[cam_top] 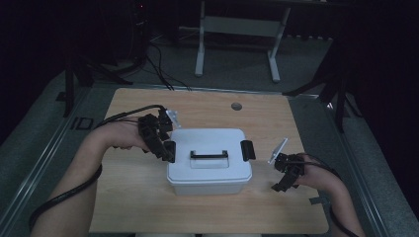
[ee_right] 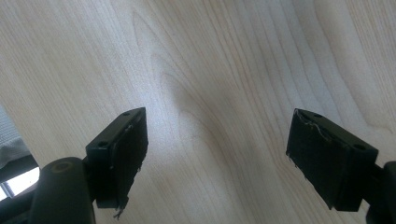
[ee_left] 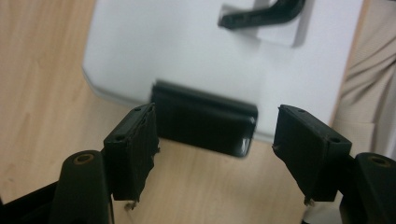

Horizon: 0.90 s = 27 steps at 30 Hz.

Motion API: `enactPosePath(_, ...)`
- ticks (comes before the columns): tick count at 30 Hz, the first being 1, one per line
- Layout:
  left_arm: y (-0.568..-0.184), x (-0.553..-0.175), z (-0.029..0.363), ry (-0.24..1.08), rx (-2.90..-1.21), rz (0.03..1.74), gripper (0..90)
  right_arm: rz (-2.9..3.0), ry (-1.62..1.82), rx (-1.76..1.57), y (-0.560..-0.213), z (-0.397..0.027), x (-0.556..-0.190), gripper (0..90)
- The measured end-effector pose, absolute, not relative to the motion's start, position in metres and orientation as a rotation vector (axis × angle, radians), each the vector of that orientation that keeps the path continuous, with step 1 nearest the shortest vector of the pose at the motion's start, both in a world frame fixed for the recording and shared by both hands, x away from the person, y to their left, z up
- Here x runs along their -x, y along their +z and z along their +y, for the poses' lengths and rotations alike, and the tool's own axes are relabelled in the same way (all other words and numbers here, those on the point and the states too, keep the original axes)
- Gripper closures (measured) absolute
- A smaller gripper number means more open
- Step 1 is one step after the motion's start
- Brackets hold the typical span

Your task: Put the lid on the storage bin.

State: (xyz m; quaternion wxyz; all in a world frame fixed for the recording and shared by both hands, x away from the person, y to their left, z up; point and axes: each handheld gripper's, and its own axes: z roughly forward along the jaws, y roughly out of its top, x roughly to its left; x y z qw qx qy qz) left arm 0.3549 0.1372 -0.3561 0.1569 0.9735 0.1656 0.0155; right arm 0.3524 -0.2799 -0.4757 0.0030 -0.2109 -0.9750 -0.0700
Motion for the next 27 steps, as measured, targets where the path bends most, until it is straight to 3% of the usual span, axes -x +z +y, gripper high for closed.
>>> enactPosePath(27, -0.383, -0.321, 0.214, 0.046, -2.680, 0.609, 30.8, -3.063, -0.232, 0.680, -0.474, -0.283, -0.351, 19.7)
